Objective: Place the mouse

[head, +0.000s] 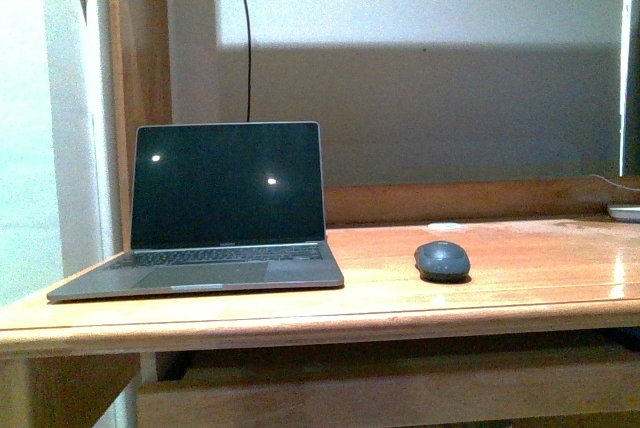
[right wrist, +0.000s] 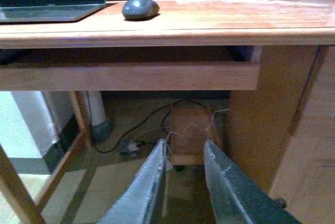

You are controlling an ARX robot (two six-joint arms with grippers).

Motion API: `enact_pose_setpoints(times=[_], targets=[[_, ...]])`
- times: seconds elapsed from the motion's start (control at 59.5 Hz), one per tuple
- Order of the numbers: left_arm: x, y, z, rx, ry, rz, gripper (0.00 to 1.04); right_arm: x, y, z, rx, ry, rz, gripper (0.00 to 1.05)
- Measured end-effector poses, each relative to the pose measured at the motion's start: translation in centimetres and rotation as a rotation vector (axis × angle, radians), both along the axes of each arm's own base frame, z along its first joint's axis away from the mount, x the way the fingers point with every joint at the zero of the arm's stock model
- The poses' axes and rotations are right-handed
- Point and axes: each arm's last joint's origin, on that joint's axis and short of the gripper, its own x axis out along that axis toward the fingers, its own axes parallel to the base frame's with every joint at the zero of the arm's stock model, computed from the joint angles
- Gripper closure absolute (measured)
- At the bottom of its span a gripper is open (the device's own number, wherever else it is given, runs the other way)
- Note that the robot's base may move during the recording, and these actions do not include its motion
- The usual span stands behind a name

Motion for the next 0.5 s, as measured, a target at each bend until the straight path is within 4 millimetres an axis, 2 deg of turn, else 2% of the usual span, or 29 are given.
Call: enact_pose_setpoints(times=[0.134,0.303,0.353,0.454,0.504], targets=[[0.0,0.0,0.0,0.0,0.0,0.0,0.08,-0.01,-0.59,0.02,-0.012,-0.003,-0.034,1.02],[0.0,0.0,0.0,0.0,0.0,0.0,0.08,-0.01,-0.63,0.03,-0.015,-0.003,-0.037,1.02],[0.0,0.0,0.0,0.0,0.0,0.0,0.08,-0.01,-0.63,0.03,-0.016,-0.003,-0.037,0.88],[0.0,0.0,0.0,0.0,0.0,0.0,0.08,-0.01,-0.63,0.01,-0.016,-0.003,-0.037,0.69],[0.0,0.0,0.0,0.0,0.0,0.0,0.08,-0.01,-0.63,0.03,-0.016,-0.003,-0.037,0.56]])
